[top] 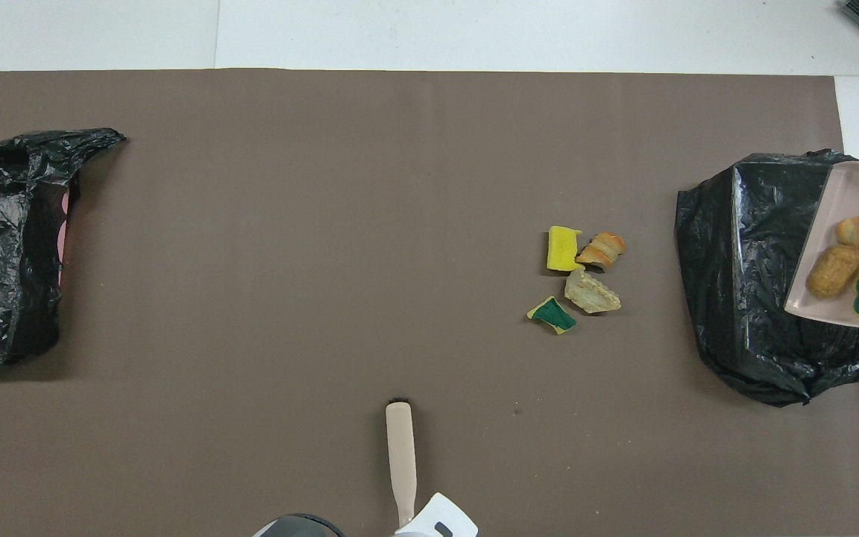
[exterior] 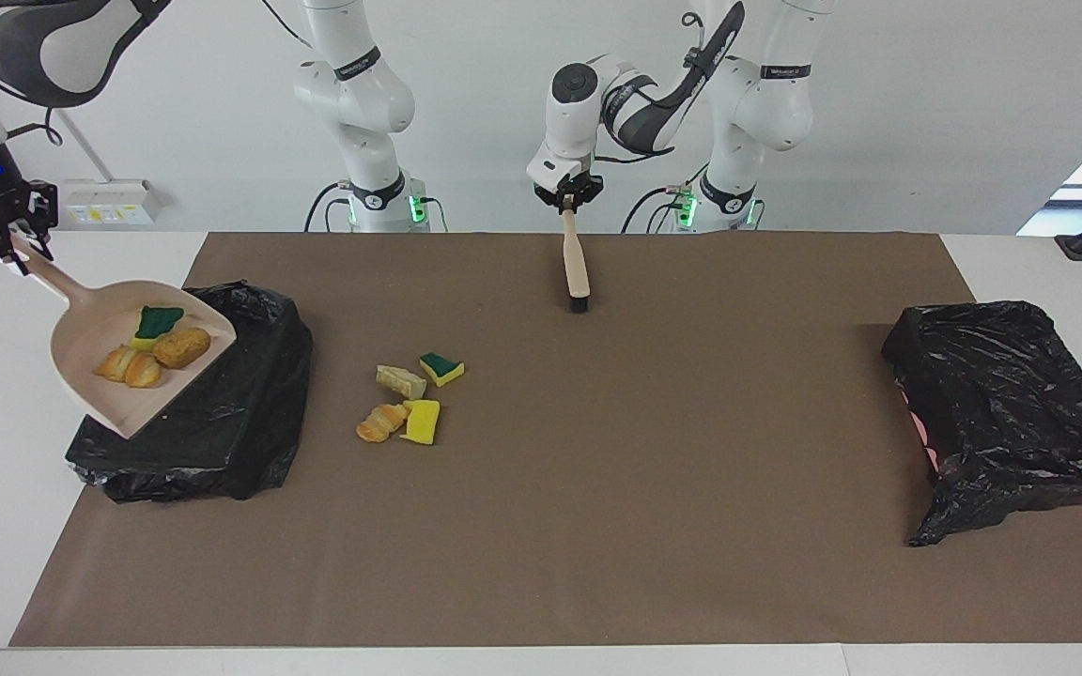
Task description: Sweep and dump trash in bin
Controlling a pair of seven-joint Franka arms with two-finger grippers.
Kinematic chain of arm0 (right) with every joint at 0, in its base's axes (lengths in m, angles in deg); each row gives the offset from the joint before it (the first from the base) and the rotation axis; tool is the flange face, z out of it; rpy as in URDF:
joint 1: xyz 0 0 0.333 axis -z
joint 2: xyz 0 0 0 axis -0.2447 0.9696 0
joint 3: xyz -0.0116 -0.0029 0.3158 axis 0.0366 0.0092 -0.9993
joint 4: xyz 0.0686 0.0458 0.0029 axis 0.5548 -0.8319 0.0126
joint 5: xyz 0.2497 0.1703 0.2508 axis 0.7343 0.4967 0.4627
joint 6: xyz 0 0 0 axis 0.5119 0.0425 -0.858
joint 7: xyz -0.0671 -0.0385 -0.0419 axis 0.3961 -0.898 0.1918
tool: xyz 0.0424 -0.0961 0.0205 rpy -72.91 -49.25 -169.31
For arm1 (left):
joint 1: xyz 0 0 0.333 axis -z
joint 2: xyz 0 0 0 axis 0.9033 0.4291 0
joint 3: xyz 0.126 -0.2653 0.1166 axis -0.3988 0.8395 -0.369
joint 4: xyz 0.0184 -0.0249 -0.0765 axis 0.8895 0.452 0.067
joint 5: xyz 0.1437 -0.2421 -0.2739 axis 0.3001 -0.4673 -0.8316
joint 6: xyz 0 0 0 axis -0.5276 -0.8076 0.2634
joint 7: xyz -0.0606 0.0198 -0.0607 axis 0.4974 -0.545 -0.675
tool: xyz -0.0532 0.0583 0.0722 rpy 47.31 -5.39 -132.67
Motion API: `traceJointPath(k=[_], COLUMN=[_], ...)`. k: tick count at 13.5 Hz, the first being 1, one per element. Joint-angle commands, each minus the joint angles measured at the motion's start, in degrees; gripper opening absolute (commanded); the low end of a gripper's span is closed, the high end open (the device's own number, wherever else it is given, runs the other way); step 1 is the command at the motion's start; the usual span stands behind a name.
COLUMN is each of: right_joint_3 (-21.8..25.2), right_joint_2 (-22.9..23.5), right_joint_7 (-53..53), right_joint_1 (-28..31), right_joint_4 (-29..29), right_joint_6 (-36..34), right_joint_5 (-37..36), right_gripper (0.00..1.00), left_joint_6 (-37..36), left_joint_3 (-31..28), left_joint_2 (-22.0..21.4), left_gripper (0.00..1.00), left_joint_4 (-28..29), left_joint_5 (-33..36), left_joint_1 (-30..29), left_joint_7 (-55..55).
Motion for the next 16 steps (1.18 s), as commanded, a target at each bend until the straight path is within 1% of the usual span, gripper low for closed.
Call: traceJointPath(k=[1,2,4,5,6,7,8,9,10,11,12,13,14,16], right_joint_3=[-0.38,-0.38,-0.47,-0.55,-0.99,-1.17,-1.17,-1.26,-1.26,-1.26,-1.26,-1.34,-1.35,-1.43], right_joint_2=[0.16,0.16,0.16,0.42,0.94,1.04,1.30,1.91,2.09,2.18,1.92,1.48,1.22,0.60], right_joint_7=[-6.09,-9.16,-14.09,-14.54,-14.37,-14.02,-13.50,-12.97,-12.62,-12.44,-11.57,-11.04,-11.03,-11.64], right_joint_1=[0.26,0.26,0.00,-0.26,-0.44,-0.87,-1.57,-2.45,-3.42,-4.73,-6.66,-7.90,-8.26,-8.70], right_joint_4=[0.52,0.52,0.52,0.87,0.87,0.96,0.96,1.04,1.74,1.75,1.75,2.01,3.06,3.24], right_joint_6=[0.45,0.36,0.36,0.44,0.44,0.53,0.53,0.62,1.32,2.37,2.99,2.91,2.38,2.11], right_joint_5=[-1.37,-1.46,-1.90,-2.42,-3.99,-6.79,-9.87,-12.85,-15.93,-20.22,-25.14,-28.50,-29.40,-30.02], right_gripper=[0.00,0.00,0.00,0.00,0.00,0.00,0.00,0.00,0.00,0.00,0.00,0.00,0.00,0.00], left_joint_6=[1.18,1.10,1.18,1.18,1.01,0.92,0.40,0.39,0.22,0.13,-0.39,-0.92,-1.53,-4.69], left_joint_3=[-1.06,-1.06,-1.06,-1.15,-1.24,-1.32,-1.50,-1.33,-1.50,-1.50,-1.50,-1.50,-1.50,-1.50], left_joint_2=[-0.64,-0.29,-0.20,-0.20,0.06,0.67,1.90,2.78,3.05,3.75,5.32,7.60,10.49,14.55], left_gripper=[0.34,0.35,0.44,0.54,0.70,0.80,0.97,1.00,1.00,1.00,1.00,1.00,1.00,1.00], left_joint_4=[1.12,1.04,1.04,0.95,0.60,-0.01,-1.85,-3.69,-5.54,-7.56,-10.45,-14.13,-18.52,-28.27], left_joint_5=[-1.00,-1.00,-1.00,-1.00,-1.00,-0.82,-0.56,-0.04,1.10,4.33,9.50,13.29,14.72,15.17], left_joint_1=[1.15,0.81,0.63,0.63,0.54,0.19,-1.21,-3.83,-6.12,-8.14,-10.95,-14.11,-17.45,-23.86], left_joint_7=[-0.44,-0.36,-0.44,-0.44,-0.44,-1.40,-4.81,-8.93,-11.67,-13.17,-14.76,-17.64,-20.11,-24.24])
